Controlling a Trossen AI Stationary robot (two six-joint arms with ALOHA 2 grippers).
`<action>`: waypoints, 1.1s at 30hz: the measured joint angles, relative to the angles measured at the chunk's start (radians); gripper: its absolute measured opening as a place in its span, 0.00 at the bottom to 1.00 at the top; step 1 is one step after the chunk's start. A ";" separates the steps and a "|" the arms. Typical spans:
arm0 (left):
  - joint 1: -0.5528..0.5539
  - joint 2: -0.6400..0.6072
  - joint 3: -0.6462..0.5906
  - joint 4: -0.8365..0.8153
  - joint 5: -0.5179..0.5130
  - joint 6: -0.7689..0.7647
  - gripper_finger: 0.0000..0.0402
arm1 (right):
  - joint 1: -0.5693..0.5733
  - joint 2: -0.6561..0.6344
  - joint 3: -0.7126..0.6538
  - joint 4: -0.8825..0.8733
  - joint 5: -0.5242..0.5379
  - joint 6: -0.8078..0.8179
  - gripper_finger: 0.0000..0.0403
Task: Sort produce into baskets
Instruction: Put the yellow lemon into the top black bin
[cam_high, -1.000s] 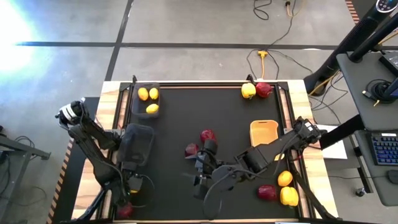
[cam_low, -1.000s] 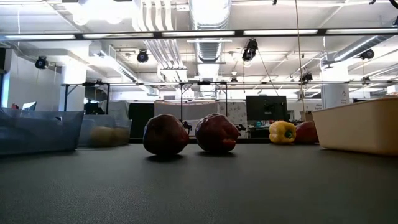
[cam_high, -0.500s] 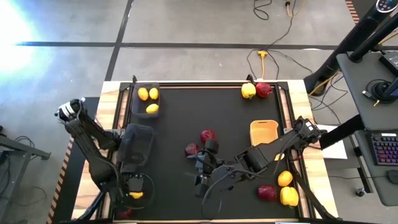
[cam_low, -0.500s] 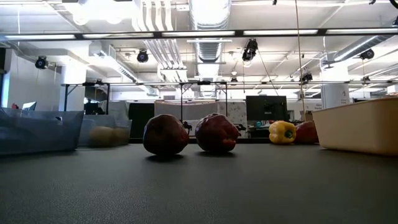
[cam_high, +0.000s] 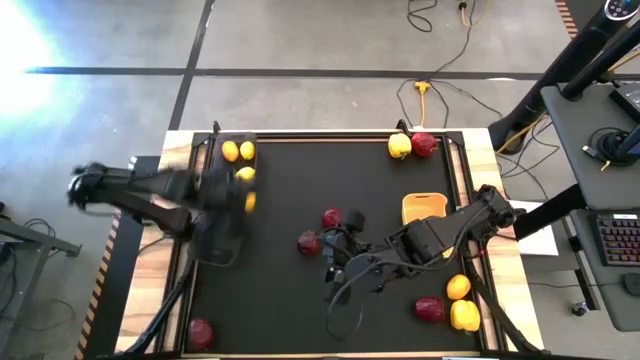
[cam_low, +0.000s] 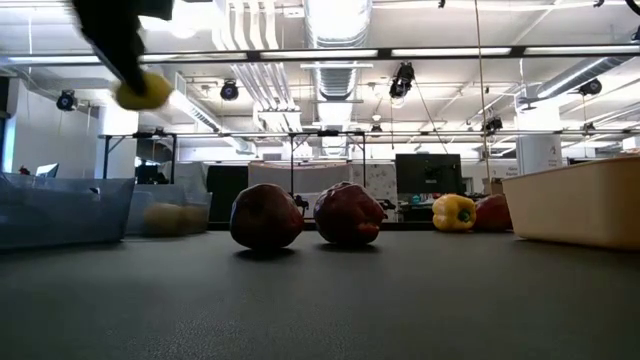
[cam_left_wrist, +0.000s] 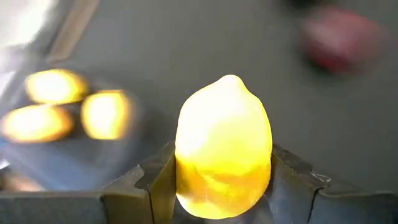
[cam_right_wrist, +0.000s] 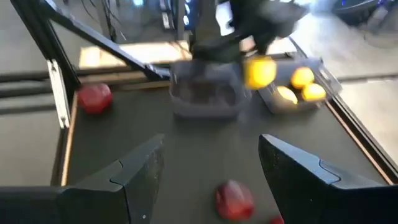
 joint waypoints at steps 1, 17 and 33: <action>0.121 -0.004 -0.004 0.016 -0.003 0.056 0.44 | 0.000 -0.001 0.011 -0.043 0.000 0.017 0.62; 1.066 0.362 0.072 0.155 0.151 0.418 0.44 | -0.053 -0.080 0.082 -0.317 0.103 -0.145 0.62; 1.064 0.580 0.070 0.092 0.170 0.345 0.48 | -0.123 -0.197 0.082 -0.338 0.102 -0.231 0.62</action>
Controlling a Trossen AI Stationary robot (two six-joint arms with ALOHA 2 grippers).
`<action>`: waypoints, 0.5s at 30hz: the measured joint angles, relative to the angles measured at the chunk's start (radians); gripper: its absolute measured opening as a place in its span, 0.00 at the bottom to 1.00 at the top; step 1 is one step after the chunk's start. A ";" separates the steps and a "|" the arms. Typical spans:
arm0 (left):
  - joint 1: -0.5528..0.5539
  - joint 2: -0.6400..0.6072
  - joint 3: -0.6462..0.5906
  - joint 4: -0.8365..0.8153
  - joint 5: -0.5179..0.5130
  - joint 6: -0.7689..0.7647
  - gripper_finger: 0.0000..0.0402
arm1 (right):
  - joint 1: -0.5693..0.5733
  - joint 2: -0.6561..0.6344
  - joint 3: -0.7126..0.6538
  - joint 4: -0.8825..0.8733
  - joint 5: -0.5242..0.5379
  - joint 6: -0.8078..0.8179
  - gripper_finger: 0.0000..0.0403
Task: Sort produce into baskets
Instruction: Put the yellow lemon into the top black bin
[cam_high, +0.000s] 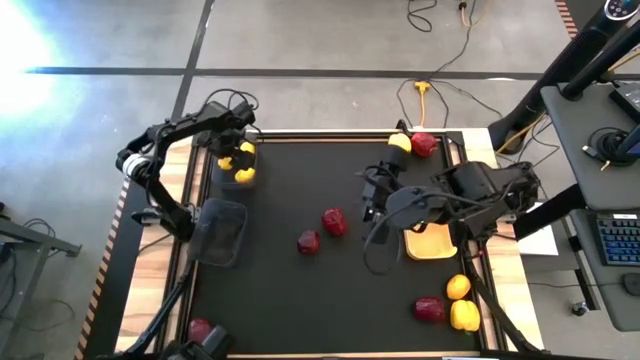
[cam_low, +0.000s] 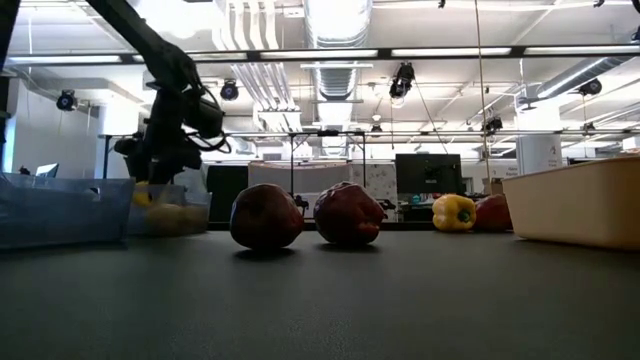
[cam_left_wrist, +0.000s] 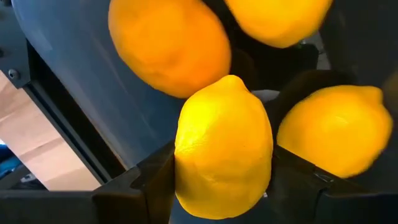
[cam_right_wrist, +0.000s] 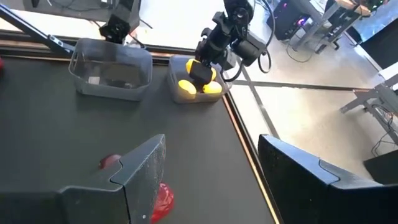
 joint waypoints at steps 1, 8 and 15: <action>0.000 0.004 0.000 0.000 -0.001 -0.001 0.48 | 0.000 0.005 0.000 0.000 -0.001 0.005 0.62; 0.000 0.009 0.000 -0.004 -0.002 -0.003 0.51 | 0.032 0.029 -0.002 -0.121 -0.010 0.180 0.62; -0.003 0.002 0.000 -0.058 -0.001 -0.019 0.67 | 0.102 0.042 -0.024 -0.297 -0.010 0.522 0.62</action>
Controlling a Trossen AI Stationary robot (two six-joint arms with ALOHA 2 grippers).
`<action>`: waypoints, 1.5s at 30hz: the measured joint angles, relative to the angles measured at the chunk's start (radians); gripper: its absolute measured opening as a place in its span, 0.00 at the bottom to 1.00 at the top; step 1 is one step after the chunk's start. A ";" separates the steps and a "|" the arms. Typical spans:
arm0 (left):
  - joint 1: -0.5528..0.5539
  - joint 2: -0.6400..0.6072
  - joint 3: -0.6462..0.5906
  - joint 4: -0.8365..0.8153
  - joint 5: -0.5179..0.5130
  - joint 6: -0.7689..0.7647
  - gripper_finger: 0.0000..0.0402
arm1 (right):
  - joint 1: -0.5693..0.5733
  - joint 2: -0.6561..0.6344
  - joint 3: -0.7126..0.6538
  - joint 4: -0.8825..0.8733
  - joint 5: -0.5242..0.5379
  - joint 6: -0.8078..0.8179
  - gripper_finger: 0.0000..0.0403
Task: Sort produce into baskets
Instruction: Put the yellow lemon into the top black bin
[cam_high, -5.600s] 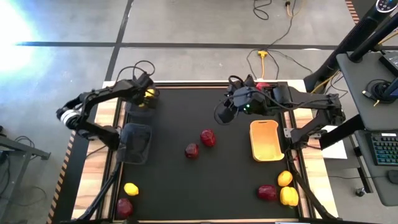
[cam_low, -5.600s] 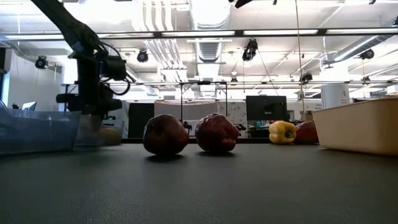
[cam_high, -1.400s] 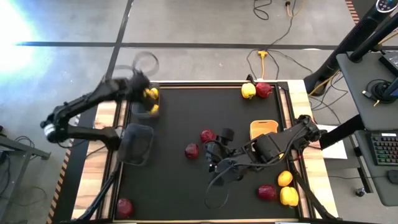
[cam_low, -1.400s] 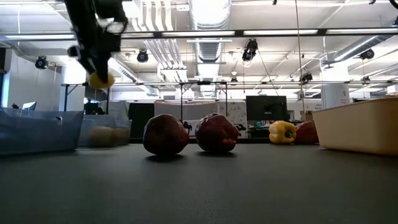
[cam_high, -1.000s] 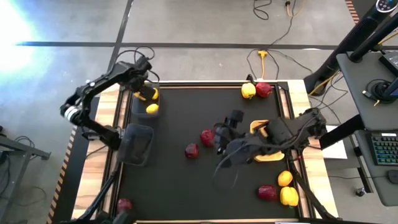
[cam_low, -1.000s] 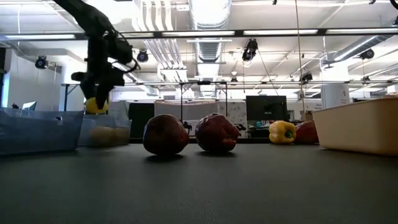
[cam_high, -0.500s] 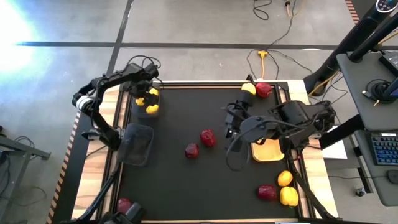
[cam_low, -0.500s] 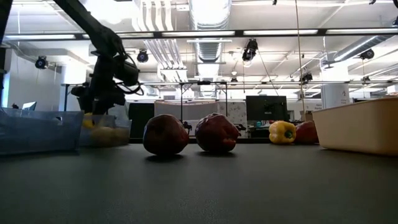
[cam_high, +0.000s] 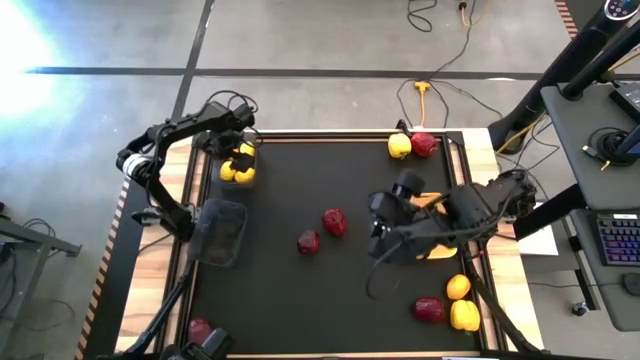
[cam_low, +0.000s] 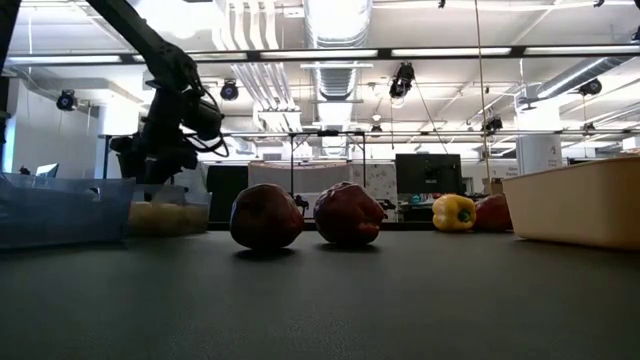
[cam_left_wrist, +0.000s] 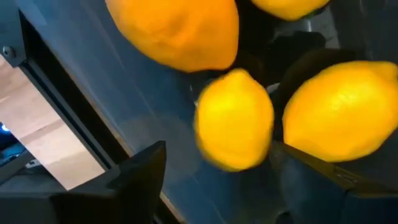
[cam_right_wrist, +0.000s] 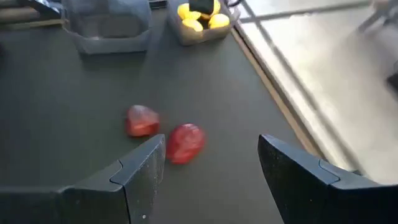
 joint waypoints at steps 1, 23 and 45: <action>-0.003 -0.006 0.000 -0.005 0.007 0.000 0.69 | 0.012 0.000 -0.012 0.003 -0.009 0.037 0.62; -0.752 -0.415 0.000 0.490 0.073 -0.297 0.74 | 0.282 0.010 -0.461 0.001 -0.587 0.839 0.68; -1.401 -0.405 0.000 0.389 -0.324 -0.521 0.74 | 0.339 -0.079 -1.106 0.227 -1.194 0.785 0.88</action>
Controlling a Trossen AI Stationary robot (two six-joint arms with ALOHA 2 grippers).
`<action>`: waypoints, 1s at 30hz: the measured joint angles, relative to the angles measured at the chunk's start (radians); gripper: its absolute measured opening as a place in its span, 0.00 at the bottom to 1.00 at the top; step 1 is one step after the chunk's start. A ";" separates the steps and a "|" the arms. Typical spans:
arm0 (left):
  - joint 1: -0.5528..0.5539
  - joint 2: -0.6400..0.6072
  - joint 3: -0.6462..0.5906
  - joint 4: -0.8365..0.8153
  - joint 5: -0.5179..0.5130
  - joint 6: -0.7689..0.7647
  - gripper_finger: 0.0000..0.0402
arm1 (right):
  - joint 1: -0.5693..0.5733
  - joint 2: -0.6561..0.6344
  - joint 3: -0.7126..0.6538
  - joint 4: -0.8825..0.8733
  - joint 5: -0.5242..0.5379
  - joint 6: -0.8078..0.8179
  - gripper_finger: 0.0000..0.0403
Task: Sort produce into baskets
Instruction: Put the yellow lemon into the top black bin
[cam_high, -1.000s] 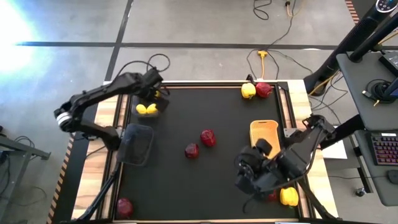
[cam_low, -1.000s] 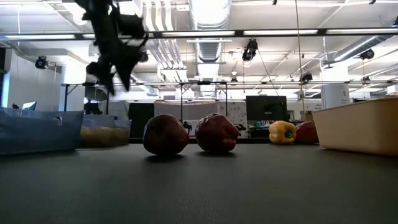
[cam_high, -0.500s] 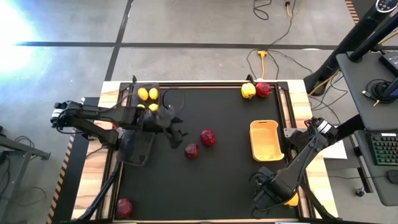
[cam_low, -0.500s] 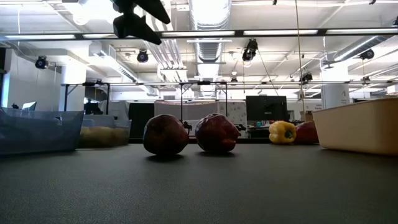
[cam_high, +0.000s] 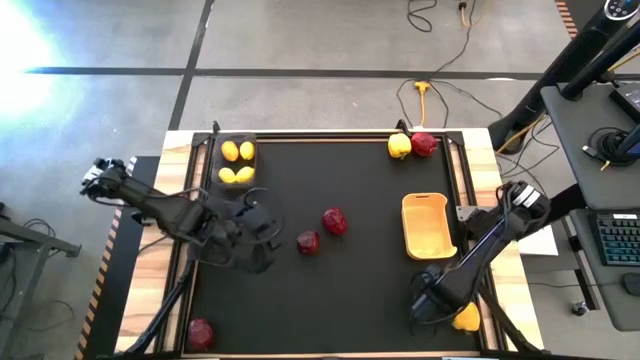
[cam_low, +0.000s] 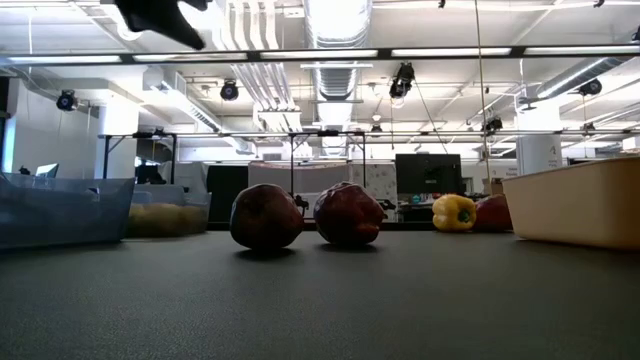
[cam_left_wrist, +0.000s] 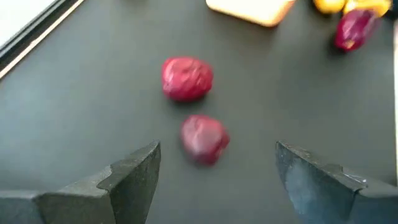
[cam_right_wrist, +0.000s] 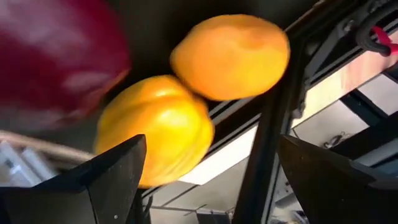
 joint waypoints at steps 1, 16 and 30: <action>-0.015 -0.005 0.000 -0.034 -0.016 -0.021 0.74 | 0.000 -0.015 -0.027 0.012 0.000 0.011 0.88; -0.060 -0.016 0.000 -0.134 -0.043 -0.142 0.70 | 0.000 -0.228 -0.362 0.345 0.060 0.191 0.88; -0.060 0.000 0.000 -0.133 -0.045 -0.150 0.70 | 0.001 -0.195 -0.409 0.400 0.089 0.178 0.86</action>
